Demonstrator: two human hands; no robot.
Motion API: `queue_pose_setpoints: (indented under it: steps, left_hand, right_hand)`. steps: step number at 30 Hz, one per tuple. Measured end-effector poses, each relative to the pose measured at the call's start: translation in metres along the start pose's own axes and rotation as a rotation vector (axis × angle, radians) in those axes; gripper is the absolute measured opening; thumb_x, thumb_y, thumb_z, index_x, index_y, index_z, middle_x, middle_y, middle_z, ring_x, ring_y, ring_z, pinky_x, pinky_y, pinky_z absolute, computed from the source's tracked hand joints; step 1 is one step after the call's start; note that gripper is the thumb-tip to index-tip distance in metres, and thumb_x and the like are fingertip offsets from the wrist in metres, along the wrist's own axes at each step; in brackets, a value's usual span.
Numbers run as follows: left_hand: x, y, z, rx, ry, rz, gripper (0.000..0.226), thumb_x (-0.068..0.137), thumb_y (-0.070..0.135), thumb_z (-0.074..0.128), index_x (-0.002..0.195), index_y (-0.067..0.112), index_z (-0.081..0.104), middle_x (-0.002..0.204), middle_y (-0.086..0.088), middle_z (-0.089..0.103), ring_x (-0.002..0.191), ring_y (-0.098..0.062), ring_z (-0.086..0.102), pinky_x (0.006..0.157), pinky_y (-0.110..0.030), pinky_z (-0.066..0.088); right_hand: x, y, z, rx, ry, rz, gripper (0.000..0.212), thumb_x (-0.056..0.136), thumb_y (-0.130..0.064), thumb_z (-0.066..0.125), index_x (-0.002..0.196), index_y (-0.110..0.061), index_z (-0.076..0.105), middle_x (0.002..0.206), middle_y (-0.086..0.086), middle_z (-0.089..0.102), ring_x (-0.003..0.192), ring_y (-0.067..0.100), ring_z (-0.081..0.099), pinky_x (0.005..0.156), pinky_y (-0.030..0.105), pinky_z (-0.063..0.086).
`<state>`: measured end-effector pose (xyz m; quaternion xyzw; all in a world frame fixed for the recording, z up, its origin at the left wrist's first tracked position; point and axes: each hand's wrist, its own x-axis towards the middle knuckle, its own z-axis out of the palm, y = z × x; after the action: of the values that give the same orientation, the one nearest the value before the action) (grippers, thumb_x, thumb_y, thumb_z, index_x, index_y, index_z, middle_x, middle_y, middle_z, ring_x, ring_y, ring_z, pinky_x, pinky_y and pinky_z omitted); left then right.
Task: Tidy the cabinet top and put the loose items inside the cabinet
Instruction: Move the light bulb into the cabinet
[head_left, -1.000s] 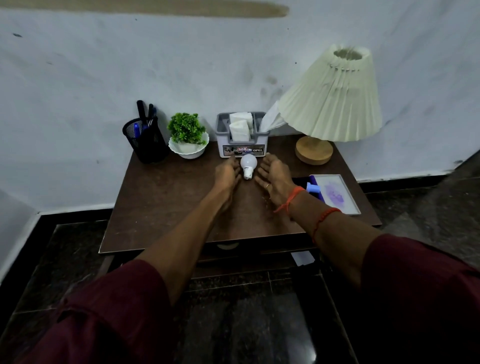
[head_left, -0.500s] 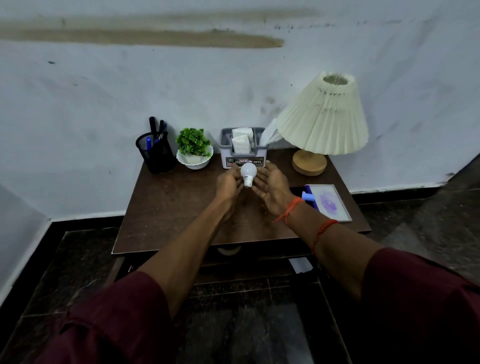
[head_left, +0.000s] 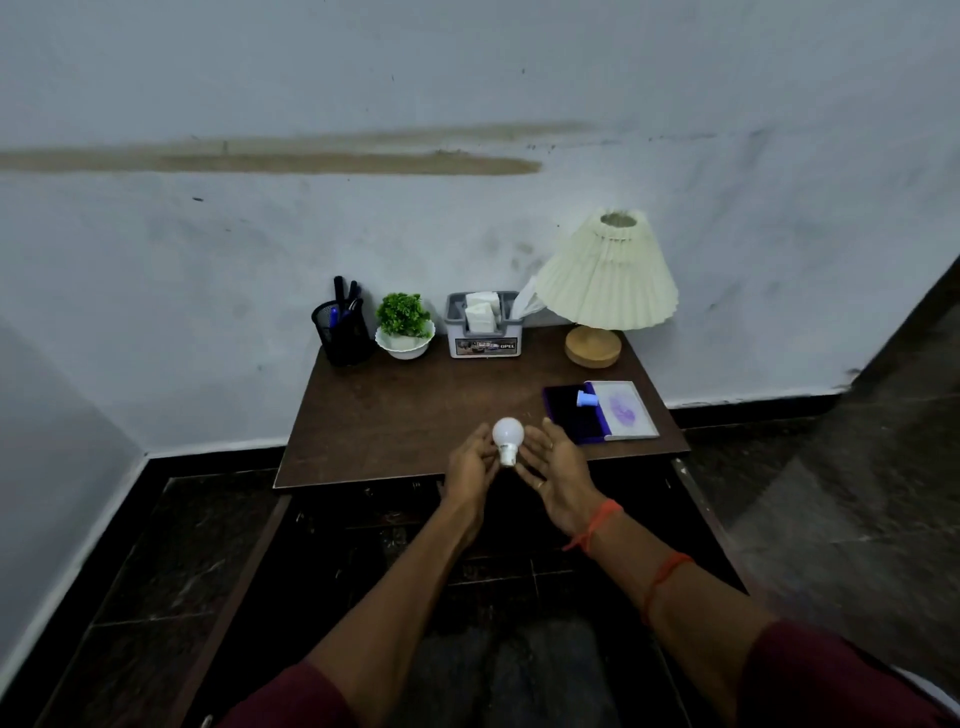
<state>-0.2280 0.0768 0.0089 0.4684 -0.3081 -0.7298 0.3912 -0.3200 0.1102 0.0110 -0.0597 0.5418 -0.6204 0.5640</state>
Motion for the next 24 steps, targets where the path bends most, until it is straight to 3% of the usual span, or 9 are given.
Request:
queue_pose_setpoints:
  steps: [3, 6, 10, 16, 21, 24]
  left_hand:
    - [-0.024, -0.025, -0.008, -0.036, -0.01, -0.021, 0.04, 0.1, 0.006, 0.036, 0.138, 0.002, 0.047, 0.105, -0.008, 0.065, 0.095, -0.018, 0.061, 0.083, -0.024, 0.049]
    - [-0.039, -0.048, -0.017, -0.031, -0.011, -0.036, 0.043, 0.098, 0.001, 0.034, 0.14, 0.001, 0.044, 0.128, -0.015, 0.058, 0.107, -0.021, 0.058, 0.088, -0.027, 0.047]
    - [-0.051, -0.07, -0.025, -0.019, 0.004, -0.067, 0.045, 0.098, -0.001, 0.032, 0.142, 0.001, 0.041, 0.14, -0.016, 0.052, 0.124, -0.025, 0.053, 0.098, -0.031, 0.044]
    - [-0.045, -0.086, -0.028, -0.023, 0.024, -0.099, 0.045, 0.097, -0.001, 0.033, 0.141, 0.0, 0.042, 0.14, -0.018, 0.052, 0.117, -0.022, 0.053, 0.089, -0.026, 0.047]
    - [-0.018, -0.099, -0.03, -0.01, 0.045, -0.148, 0.047, 0.095, -0.004, 0.033, 0.142, 0.0, 0.042, 0.142, -0.018, 0.051, 0.131, -0.029, 0.05, 0.104, -0.034, 0.042]
    - [0.0, -0.108, -0.031, -0.007, 0.048, -0.165, 0.047, 0.095, -0.004, 0.034, 0.141, 0.002, 0.043, 0.139, -0.016, 0.053, 0.129, -0.029, 0.052, 0.102, -0.034, 0.043]
  right_hand:
    - [-0.018, 0.019, -0.022, 0.006, 0.02, 0.023, 0.047, 0.101, -0.038, 0.04, 0.133, -0.006, 0.054, 0.135, 0.006, 0.058, 0.107, 0.015, 0.056, 0.07, 0.025, 0.046]
    - [-0.03, 0.039, -0.042, 0.029, 0.044, 0.04, 0.047, 0.101, -0.037, 0.043, 0.131, -0.005, 0.056, 0.131, 0.007, 0.061, 0.096, 0.011, 0.061, 0.07, 0.026, 0.047]
    - [-0.04, 0.057, -0.059, 0.041, 0.07, 0.072, 0.049, 0.101, -0.038, 0.043, 0.135, -0.004, 0.054, 0.137, 0.008, 0.059, 0.109, 0.016, 0.058, 0.069, 0.026, 0.047]
    - [-0.033, 0.063, -0.071, 0.045, 0.08, 0.099, 0.049, 0.102, -0.037, 0.039, 0.137, -0.005, 0.051, 0.138, 0.009, 0.057, 0.103, 0.015, 0.059, 0.071, 0.026, 0.047]
    - [-0.009, 0.072, -0.076, 0.063, 0.109, 0.126, 0.046, 0.103, -0.033, 0.038, 0.137, -0.004, 0.051, 0.136, 0.01, 0.058, 0.089, 0.009, 0.06, 0.071, 0.025, 0.047]
    - [0.005, 0.074, -0.079, 0.039, 0.128, 0.134, 0.039, 0.102, -0.024, 0.041, 0.131, -0.003, 0.056, 0.128, 0.012, 0.062, 0.09, 0.012, 0.062, 0.071, 0.025, 0.048]
